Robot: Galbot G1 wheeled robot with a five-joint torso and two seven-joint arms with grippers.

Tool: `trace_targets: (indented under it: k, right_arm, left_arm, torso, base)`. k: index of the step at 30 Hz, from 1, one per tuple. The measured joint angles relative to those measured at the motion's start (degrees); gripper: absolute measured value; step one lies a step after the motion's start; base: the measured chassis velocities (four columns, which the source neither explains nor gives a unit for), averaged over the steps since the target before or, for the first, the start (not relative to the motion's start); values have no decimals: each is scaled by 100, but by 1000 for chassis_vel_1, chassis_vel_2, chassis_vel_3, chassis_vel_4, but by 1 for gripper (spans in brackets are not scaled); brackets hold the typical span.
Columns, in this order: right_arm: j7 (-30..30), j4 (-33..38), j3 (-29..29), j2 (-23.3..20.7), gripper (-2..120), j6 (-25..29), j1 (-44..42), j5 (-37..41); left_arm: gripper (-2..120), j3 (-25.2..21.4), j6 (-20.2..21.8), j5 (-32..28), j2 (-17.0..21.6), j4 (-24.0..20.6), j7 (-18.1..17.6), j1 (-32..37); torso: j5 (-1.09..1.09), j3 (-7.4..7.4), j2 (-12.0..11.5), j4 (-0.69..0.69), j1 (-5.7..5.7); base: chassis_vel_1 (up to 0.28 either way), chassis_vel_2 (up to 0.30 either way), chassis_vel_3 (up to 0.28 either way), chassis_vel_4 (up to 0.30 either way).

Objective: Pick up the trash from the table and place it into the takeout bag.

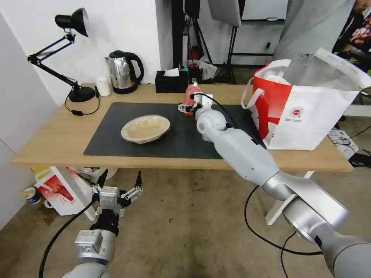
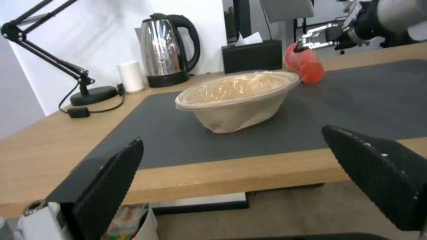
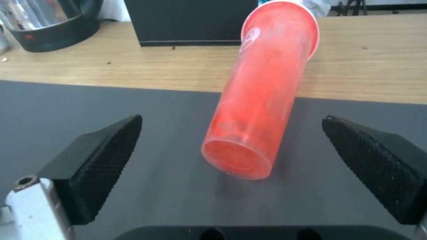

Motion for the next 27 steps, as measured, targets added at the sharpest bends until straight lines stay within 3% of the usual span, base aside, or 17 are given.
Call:
trace_targets:
  k: [27]
  right_arm:
    - [-219, -747, 252, 380, 100, 179, 51, -664]
  left_arm:
    - [100, 0, 0, 0, 0, 0, 0, 0]
  torso:
    - [0, 0, 0, -1, 0]
  base:
    - [0, 0, 0, 0]
